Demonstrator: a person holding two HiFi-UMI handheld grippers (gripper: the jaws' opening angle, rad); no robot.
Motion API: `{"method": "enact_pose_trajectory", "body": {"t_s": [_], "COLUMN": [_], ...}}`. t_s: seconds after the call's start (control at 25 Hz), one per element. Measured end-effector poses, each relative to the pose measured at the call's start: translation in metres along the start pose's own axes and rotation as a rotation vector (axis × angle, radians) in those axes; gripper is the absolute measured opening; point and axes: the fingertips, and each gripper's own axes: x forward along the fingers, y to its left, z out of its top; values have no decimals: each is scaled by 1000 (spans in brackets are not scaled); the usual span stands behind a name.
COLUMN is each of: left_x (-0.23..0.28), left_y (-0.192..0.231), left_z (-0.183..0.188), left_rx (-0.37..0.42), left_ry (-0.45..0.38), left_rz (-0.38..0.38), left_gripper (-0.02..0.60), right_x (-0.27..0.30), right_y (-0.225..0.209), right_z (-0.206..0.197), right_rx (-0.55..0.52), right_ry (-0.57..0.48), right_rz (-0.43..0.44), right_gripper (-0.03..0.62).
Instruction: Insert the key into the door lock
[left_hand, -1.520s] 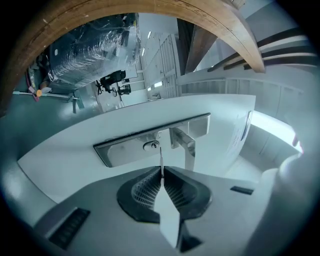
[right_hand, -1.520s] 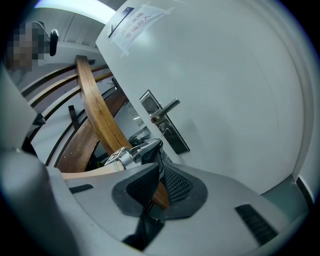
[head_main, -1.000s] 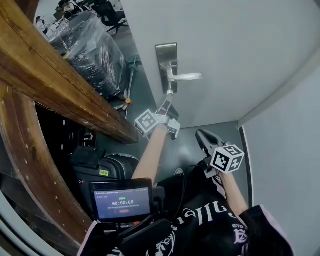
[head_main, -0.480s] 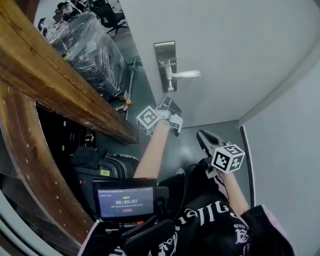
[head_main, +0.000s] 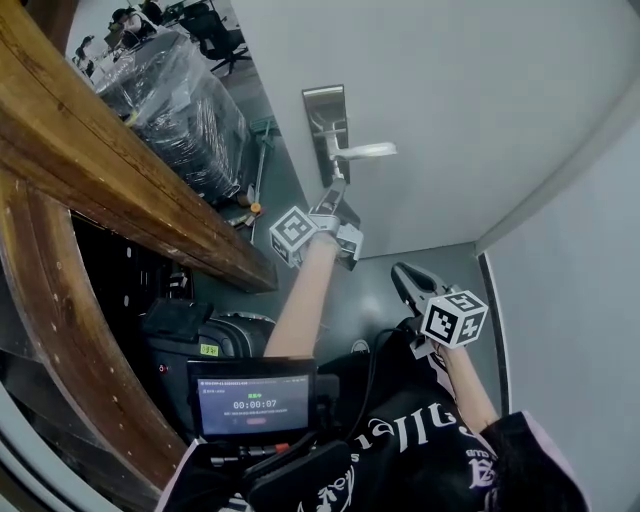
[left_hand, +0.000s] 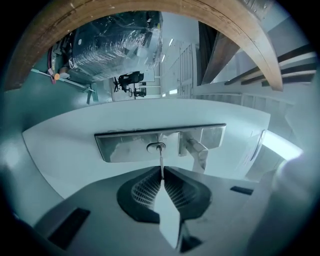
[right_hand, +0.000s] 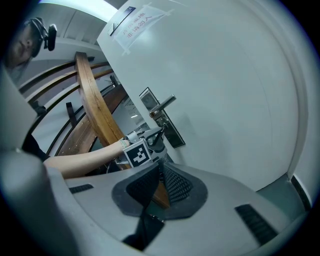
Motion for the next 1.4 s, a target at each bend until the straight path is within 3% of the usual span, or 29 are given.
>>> {"method": "enact_pose_trajectory", "body": {"t_s": [0.24, 0.48, 0.64, 0.92, 1.2, 1.4], "left_x": [4, 6, 9, 11, 23, 25], "left_y": [3, 4, 5, 10, 14, 12], "left_z": [4, 9, 8, 12, 5, 15], "left_rx": [-27, -26, -67, -62, -44, -49], "left_ry": [-2, -4, -3, 62, 189, 133], "left_rz": [-22, -12, -40, -44, -22, -34], "left_gripper": [25, 25, 25, 25, 25, 25], "right_x": [3, 30, 48, 73, 101, 113], "right_y": [-1, 2, 8, 4, 2, 2], "right_z": [-3, 11, 28, 55, 72, 72], "right_rx": [-6, -90, -127, -135, -135, -140], "right_ry": [10, 35, 31, 4, -5, 9], "right_rz": [3, 39, 77, 84, 99, 107], "right_gripper": [38, 38, 38, 38, 38, 38]}}
